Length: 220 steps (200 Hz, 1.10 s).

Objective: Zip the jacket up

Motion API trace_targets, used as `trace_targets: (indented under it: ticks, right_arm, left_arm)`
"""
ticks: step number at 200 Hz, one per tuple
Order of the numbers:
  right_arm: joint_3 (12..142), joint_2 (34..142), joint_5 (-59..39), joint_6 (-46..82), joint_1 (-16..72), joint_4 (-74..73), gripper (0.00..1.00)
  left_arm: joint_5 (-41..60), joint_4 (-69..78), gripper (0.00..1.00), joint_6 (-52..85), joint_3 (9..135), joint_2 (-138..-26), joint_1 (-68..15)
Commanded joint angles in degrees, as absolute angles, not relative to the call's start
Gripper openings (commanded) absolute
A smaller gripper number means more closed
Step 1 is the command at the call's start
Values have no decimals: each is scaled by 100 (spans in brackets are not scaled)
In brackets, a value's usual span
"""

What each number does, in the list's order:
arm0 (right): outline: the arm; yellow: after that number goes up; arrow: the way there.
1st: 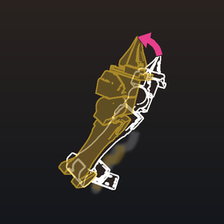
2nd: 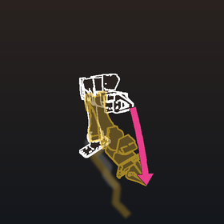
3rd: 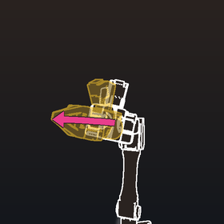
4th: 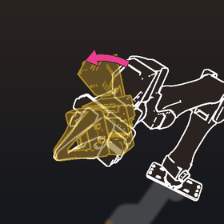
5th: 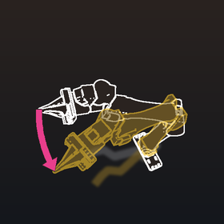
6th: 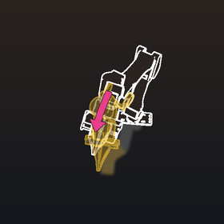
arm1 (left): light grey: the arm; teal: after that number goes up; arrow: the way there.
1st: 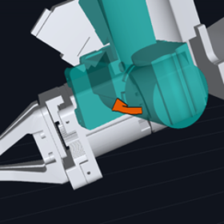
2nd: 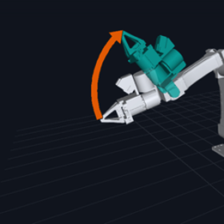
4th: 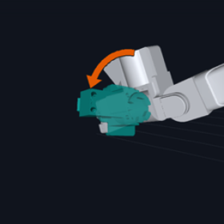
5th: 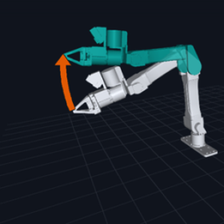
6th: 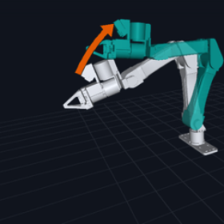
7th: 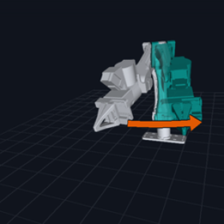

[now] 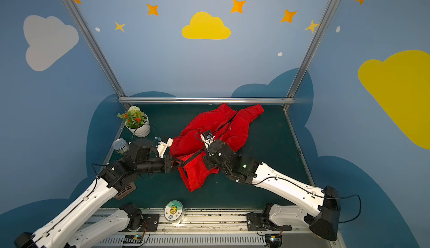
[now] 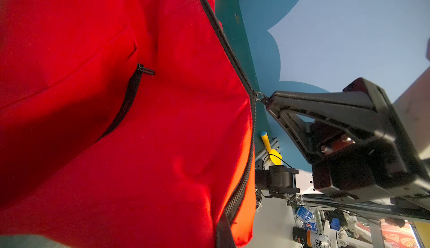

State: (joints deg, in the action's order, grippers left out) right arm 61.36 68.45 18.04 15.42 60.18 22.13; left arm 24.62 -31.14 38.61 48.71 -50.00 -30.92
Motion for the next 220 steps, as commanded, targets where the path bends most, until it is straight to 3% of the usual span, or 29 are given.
trace_targets:
  ticks: [1, 49, 99, 173, 220]
  right_arm:
    - [6144, 6764, 2274, 1558, 5549, 2428, 0]
    - [6709, 6938, 1785, 1224, 4257, 2234, 0]
    - [7006, 7248, 1375, 1076, 3044, 1521, 0]
    - [7600, 8063, 1128, 1354, 1429, 1071, 0]
    - [6915, 7605, 2152, 1328, 1145, 908, 0]
  left_arm:
    - [2440, -3528, 4, 3618, 4868, -4937, -2961]
    - [978, -4517, 4, 2540, 5180, -5271, -2633]
    - [215, -4525, 4, 1928, 5591, -5731, -1972]
    - [315, -4309, 4, 1026, 6587, -6779, -281]
    - [471, -4168, 4, 599, 7405, -7409, 96]
